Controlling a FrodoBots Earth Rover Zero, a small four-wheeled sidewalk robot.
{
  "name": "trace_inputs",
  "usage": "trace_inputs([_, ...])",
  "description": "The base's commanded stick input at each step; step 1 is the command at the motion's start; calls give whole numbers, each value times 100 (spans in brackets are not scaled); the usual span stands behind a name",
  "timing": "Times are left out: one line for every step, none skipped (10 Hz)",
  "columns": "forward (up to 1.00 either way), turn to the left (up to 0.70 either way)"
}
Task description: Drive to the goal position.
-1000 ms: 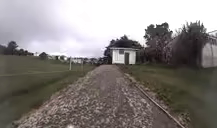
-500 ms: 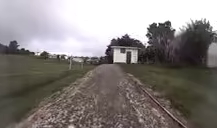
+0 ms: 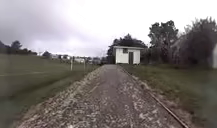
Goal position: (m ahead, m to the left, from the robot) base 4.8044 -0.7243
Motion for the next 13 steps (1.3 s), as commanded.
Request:
trace_inputs([85,0])
trace_inputs([85,0])
trace_inputs([85,0])
trace_inputs([85,0])
trace_inputs([85,0])
trace_inputs([85,-6])
trace_inputs([85,-27])
trace_inputs([85,-34])
trace_inputs([85,-32])
trace_inputs([85,-25])
trace_inputs([85,-14])
trace_inputs([85,0])
trace_inputs([85,0])
